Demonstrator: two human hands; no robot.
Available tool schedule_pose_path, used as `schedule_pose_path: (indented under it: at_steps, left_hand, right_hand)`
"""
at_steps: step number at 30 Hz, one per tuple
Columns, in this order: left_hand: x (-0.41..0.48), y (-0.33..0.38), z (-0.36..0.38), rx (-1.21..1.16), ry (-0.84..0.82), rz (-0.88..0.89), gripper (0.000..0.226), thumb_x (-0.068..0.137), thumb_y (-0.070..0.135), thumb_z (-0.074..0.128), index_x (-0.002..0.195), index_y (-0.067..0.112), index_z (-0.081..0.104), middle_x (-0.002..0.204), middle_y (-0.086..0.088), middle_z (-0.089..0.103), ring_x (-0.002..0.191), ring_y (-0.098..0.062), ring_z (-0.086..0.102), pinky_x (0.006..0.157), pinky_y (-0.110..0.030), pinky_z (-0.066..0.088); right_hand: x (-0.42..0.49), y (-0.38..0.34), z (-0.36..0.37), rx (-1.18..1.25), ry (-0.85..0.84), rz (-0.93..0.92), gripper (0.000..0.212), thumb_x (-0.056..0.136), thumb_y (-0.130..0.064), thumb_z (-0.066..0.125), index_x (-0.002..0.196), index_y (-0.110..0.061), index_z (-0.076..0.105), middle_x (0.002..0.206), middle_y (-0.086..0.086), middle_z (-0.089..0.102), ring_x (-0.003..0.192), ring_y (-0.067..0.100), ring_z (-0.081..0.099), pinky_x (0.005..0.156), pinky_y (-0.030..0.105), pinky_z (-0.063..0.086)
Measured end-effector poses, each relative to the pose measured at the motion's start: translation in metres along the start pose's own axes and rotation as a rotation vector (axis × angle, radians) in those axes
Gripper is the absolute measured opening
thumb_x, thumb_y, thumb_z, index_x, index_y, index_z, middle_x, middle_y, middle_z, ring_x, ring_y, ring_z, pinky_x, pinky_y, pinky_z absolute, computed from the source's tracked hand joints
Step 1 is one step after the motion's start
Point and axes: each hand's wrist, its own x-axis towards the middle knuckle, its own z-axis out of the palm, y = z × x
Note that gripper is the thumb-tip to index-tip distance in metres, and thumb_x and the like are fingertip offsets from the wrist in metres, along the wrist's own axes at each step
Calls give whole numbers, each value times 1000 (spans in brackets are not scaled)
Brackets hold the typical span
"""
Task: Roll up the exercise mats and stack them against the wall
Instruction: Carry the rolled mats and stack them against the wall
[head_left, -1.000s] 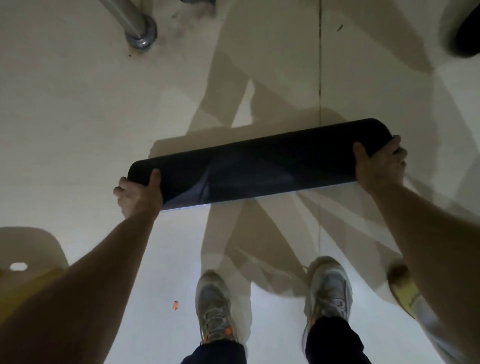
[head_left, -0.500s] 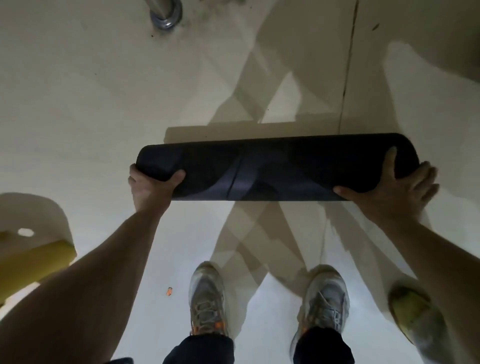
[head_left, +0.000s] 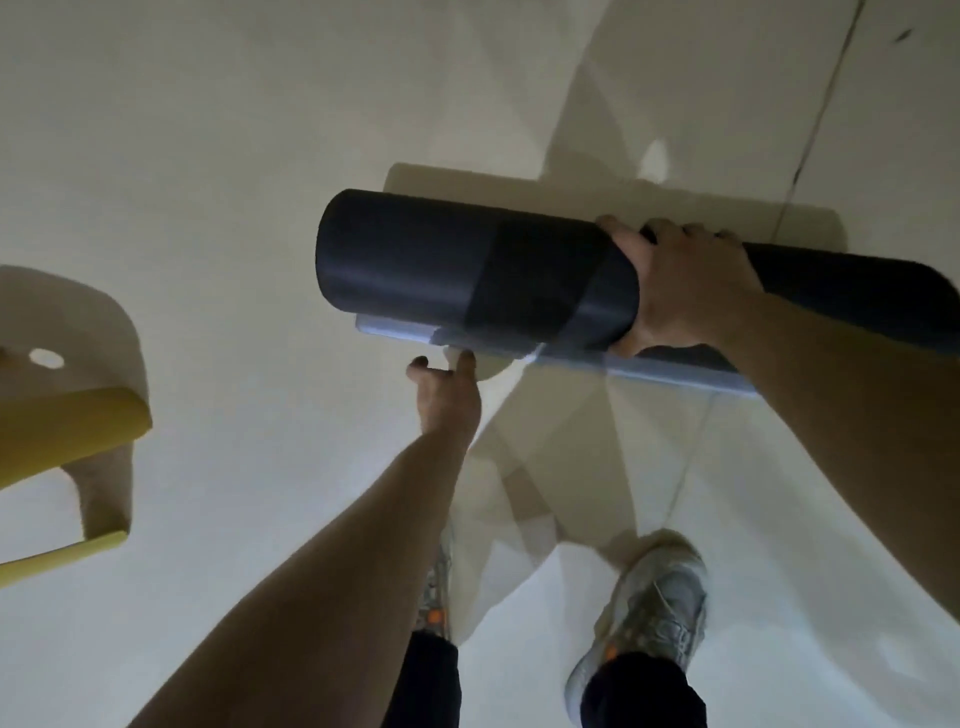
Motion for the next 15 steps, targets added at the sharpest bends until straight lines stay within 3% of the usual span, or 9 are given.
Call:
schedule_pose_path:
  at_steps: [3, 5, 8, 10, 12, 15]
  left_hand:
    - [-4, 14, 38, -290, -119, -123, 60, 95, 36, 65, 142, 13, 35, 126, -16, 62, 97, -29, 60, 89, -37, 46]
    - [-3, 20, 47, -478, -140, -210, 52, 88, 29, 68, 131, 14, 43, 117, -11, 61, 91, -21, 58, 93, -39, 50]
    - [-6, 27, 45, -578, -249, -222, 38, 85, 18, 64, 122, 11, 54, 111, -9, 60, 95, -21, 58, 87, -35, 50]
    - [-11, 33, 45, -639, -312, -217, 36, 90, 11, 60, 123, 10, 47, 111, -8, 58, 102, -23, 60, 92, -35, 51]
    - [-20, 38, 43, -684, -337, -203, 42, 91, 11, 62, 126, 11, 40, 115, -7, 58, 110, -25, 62, 105, -41, 51]
    - [-27, 46, 24, -691, -384, -154, 65, 85, 27, 78, 135, 15, 38, 126, -7, 60, 119, -26, 61, 108, -42, 49]
  right_hand:
    - [9, 2, -13, 26, -35, -2, 147, 40, -87, 79, 155, -44, -2, 137, 13, 53, 114, 43, 57, 95, 56, 49]
    - [9, 2, -13, 36, -30, -2, 146, 39, -85, 79, 154, -45, 0, 135, 13, 53, 113, 43, 57, 95, 57, 49]
    - [9, 2, -14, 53, -33, -5, 144, 40, -83, 81, 154, -46, 1, 135, 13, 52, 114, 43, 56, 96, 57, 48]
    - [9, 2, -18, 56, -44, 7, 142, 41, -82, 82, 153, -46, 3, 133, 12, 53, 112, 42, 57, 94, 55, 48]
    - [3, -5, -19, 71, -50, 32, 139, 42, -81, 83, 152, -45, 5, 129, 12, 55, 108, 42, 59, 90, 53, 50]
    - [-13, -28, -22, 144, -65, 83, 134, 47, -76, 84, 152, -41, 9, 124, 12, 57, 107, 41, 61, 90, 51, 51]
